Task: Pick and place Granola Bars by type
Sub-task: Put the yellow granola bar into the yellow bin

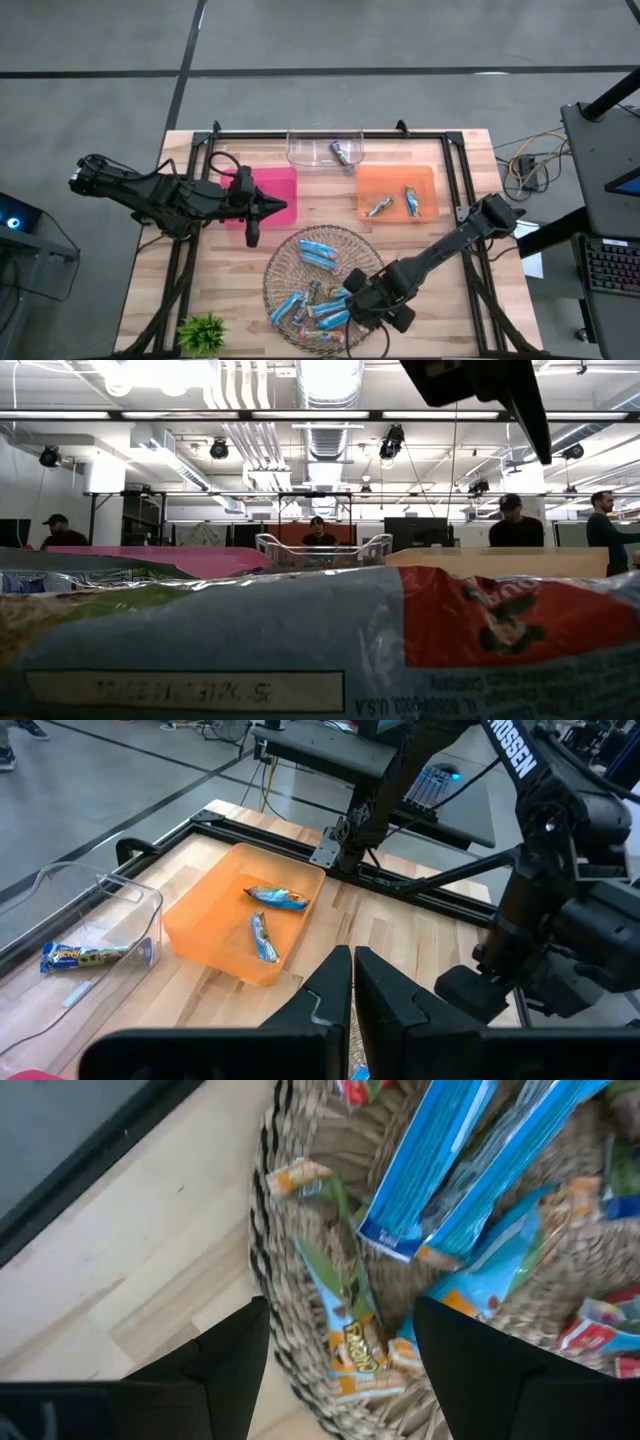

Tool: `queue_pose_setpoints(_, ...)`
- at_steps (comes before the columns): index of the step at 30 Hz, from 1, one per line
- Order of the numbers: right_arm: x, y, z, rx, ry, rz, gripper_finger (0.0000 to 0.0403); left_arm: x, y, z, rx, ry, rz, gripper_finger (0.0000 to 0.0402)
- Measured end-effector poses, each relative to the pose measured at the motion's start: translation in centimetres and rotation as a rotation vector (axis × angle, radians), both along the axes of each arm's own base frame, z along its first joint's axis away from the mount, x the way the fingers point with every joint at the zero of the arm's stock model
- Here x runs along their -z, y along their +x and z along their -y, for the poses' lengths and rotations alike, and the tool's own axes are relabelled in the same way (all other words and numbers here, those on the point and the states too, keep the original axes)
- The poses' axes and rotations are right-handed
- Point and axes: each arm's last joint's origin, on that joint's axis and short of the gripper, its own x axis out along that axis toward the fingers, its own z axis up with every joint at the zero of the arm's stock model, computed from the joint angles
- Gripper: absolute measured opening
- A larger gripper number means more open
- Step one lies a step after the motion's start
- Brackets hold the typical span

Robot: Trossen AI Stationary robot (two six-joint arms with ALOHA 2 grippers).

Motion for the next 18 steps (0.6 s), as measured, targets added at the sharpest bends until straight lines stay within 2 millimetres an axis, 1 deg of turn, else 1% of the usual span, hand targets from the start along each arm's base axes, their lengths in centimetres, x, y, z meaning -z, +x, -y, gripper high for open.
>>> queue_pose_setpoints(3,0.4,-0.1,0.1,0.013,0.0,-0.005,0.0238,0.0,0.0,0.0,0.0,0.0,0.0,0.0)
queue_pose_setpoints(12,2.9,-0.8,0.5,0.014,-0.002,-0.045,0.0238,0.0,0.0,0.0,-0.002,-0.01,0.001,0.0)
queue_pose_setpoints(18,4.1,-0.9,0.7,0.002,0.002,-0.026,0.0237,0.0,0.0,0.0,-0.003,-0.011,0.002,0.0)
